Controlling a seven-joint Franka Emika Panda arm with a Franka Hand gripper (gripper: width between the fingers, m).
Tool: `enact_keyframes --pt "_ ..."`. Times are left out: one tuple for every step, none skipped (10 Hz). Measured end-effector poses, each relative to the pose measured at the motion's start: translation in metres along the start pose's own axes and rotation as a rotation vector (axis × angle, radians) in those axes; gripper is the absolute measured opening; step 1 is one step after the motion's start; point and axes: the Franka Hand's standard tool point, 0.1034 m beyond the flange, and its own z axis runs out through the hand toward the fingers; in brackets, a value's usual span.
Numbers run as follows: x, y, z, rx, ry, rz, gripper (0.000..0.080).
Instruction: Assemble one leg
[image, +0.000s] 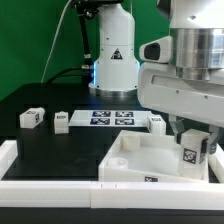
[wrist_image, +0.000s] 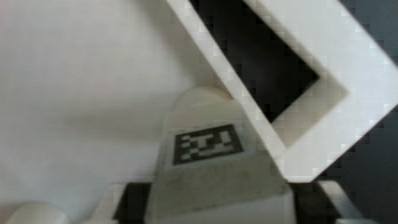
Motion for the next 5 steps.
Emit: enact_keyframes --pt "0.0013 0.0013 -0.0003 -0.004 0.004 -0.002 0.0323" --pt "0.0012 0.0015 0.0003 -0.005 0.003 -0.002 0.0323" --pt "0.0012 0.0015 0.0003 -0.005 0.003 -0.002 0.0521" --pt "0.0013 0.0016 0.0004 -0.005 0.003 -0.002 0.0609" --pt "0.0013 0.0016 0.0004 -0.005 0.003 -0.002 0.0609"
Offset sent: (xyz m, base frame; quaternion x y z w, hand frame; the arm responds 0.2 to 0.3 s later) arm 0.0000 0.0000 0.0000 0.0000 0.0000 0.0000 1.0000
